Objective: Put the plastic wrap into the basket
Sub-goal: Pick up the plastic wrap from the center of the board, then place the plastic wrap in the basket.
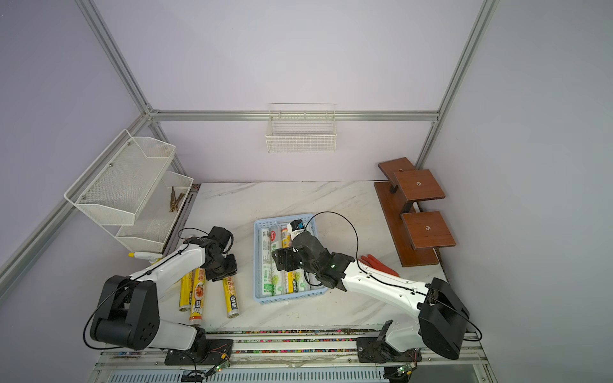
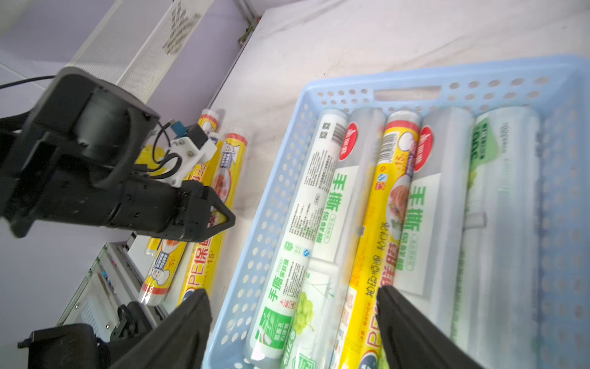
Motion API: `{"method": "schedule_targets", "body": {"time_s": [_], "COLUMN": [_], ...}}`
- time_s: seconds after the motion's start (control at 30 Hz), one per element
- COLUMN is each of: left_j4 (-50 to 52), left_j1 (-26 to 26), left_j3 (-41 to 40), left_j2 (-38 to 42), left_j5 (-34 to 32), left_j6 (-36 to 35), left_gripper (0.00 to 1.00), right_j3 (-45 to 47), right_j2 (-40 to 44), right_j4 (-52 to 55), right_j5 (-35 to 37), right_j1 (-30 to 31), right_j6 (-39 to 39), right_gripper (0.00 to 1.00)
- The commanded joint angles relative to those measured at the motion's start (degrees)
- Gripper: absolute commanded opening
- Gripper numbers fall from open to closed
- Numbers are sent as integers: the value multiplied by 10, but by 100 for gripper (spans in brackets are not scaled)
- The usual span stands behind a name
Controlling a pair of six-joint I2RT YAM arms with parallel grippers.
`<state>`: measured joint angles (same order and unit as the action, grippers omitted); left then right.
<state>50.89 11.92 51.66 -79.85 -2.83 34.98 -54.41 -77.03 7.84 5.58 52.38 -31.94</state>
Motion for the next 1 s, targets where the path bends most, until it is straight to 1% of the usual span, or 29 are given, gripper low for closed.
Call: {"method": "schedule_targets", "body": {"time_s": [0.0,0.07,0.1,0.17,0.23,0.27,0.33,0.4,0.47,0.53,0.73,0.87,0.97], "left_j4": [54,59,49,3,-73,-97,-149,-194,-236,-256,-291,-301,-301], "left_j1": [30,47,56,76,108,125,159,179,196,213,248,256,262], "left_j3": [79,111,125,143,153,159,175,183,190,206,237,242,248], "left_j2": [71,93,100,102,87,76,41,8,-34,-66,-139,-173,-195], "left_j5": [-20,-18,-1,58,128,138,146,151,166,160,159,163,172], "left_j6": [14,22,25,35,51,63,90,121,146,157,188,198,202], "left_gripper": [17,16,15,15,15,15,15,15,15,15,15,15,15], "right_j3": [20,32,40,59,78,85,101,109,117,125,150,159,174], "right_j2": [42,63,75,95,109,112,116,116,114,115,128,141,154], "right_j4": [11,16,14,10,9,8,9,20,29,39,43,45,27], "right_j5": [54,70,73,68,28,5,-36,-62,-84,-100,-116,-117,-141], "right_j1": [-16,-28,-38,-64,-109,-132,-170,-195,-214,-228,-244,-250,-251], "right_j6": [6,-2,-8,-26,-54,-63,-76,-84,-91,-94,-93,-88,-89], "right_gripper": [86,86,86,89,89,89,89,89,89,89,89,90,93]}}
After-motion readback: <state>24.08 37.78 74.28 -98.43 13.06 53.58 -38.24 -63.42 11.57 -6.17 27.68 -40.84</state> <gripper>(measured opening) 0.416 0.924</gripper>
